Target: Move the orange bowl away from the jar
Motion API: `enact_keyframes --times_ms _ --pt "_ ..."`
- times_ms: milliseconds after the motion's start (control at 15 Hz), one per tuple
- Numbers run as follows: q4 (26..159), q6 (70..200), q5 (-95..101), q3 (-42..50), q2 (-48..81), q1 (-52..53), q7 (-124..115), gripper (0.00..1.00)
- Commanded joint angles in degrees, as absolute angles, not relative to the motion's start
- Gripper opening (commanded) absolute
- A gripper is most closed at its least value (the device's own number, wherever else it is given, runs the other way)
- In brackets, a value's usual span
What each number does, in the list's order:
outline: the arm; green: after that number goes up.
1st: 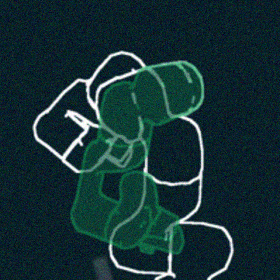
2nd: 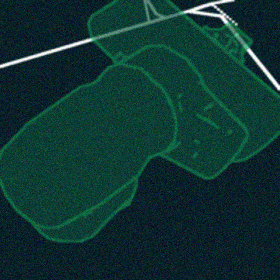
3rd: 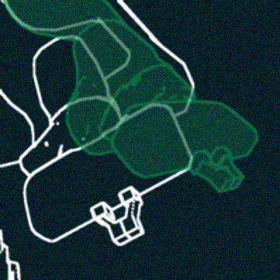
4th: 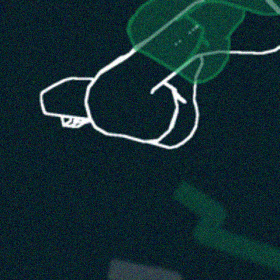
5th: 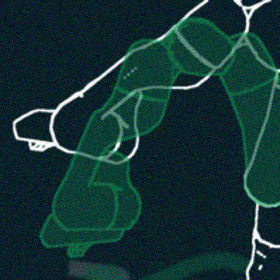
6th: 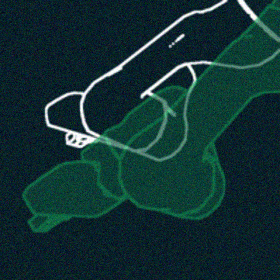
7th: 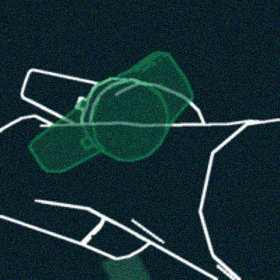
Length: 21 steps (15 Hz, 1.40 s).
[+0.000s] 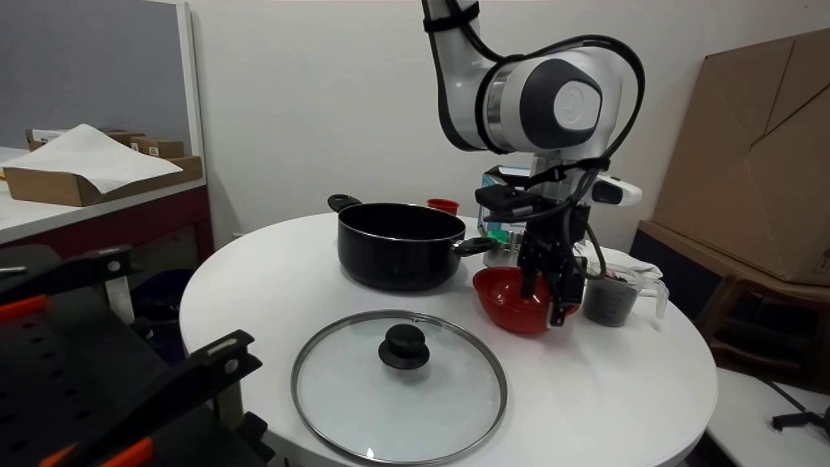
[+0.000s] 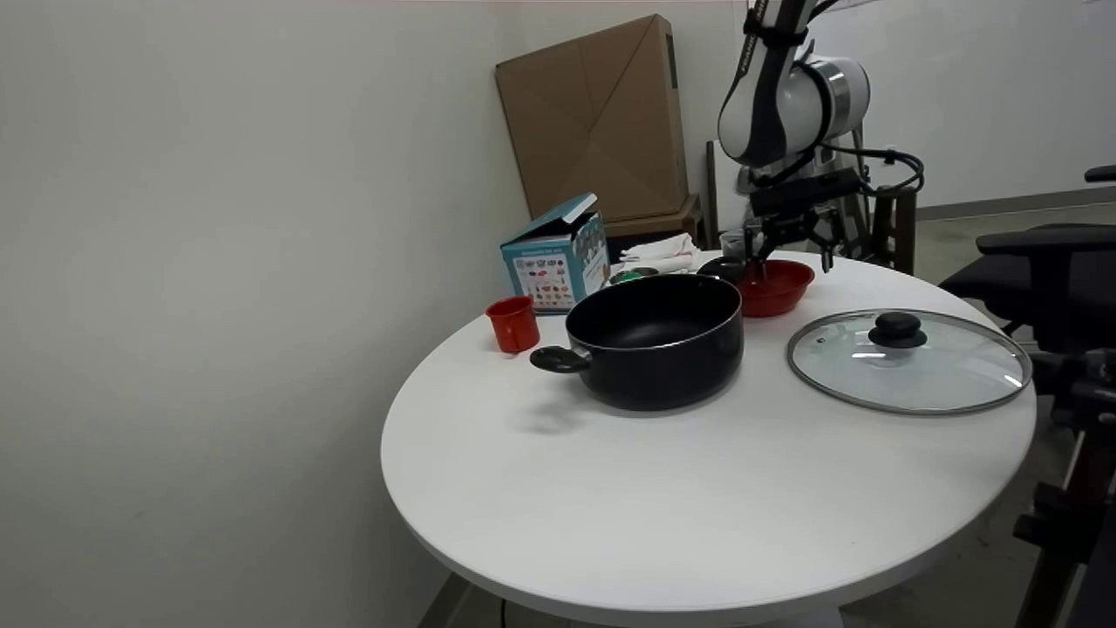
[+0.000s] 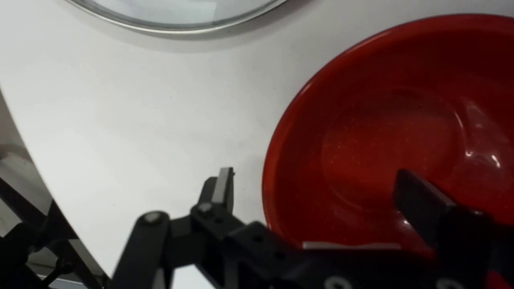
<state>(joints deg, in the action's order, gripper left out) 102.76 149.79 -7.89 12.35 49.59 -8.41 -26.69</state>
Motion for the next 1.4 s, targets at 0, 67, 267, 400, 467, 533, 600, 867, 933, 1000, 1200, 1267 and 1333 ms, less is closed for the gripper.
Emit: enact_keyframes --times_ms 0,67,267,400,467,533,600,867,933,1000,1200,1267,1333 --pt "99.82 150.41 -9.24 12.66 52.73 -8.51 -26.02 0.74" --pt "99.61 150.38 -9.2 12.74 52.94 -8.53 -25.94 0.68" --pt "99.21 150.24 -9.18 12.78 53.04 -8.42 -25.9 0.45" --pt "99.1 150.22 -9.17 12.69 52.76 -8.35 -25.79 0.29" --pt "99.08 150.2 -9.2 12.56 52.53 -8.37 -25.65 0.21" --pt "99.11 150.05 -9.28 12.21 52.26 -8.52 -25.26 0.14" --pt "99.22 150.02 -9.17 12.08 52.02 -8.36 -25.04 0.09" --pt "99.55 149.84 -9.55 10.74 49.7 -7.97 -24.29 0.07" --pt "99.52 149.8 -9.53 10.46 49.38 -7.84 -24.21 0.07" --pt "99.57 149.71 -9.6 10.06 48.62 -7.66 -24.1 0.07" --pt "99.55 149.26 -9.68 9.06 46.56 -7.05 -24.06 0.07" --pt "99.13 148.6 -9.49 9.15 45.75 -6.42 -24.56 0.08" --pt "98.84 148.46 -9.29 9.42 45.33 -5.85 -25.06 0.08"
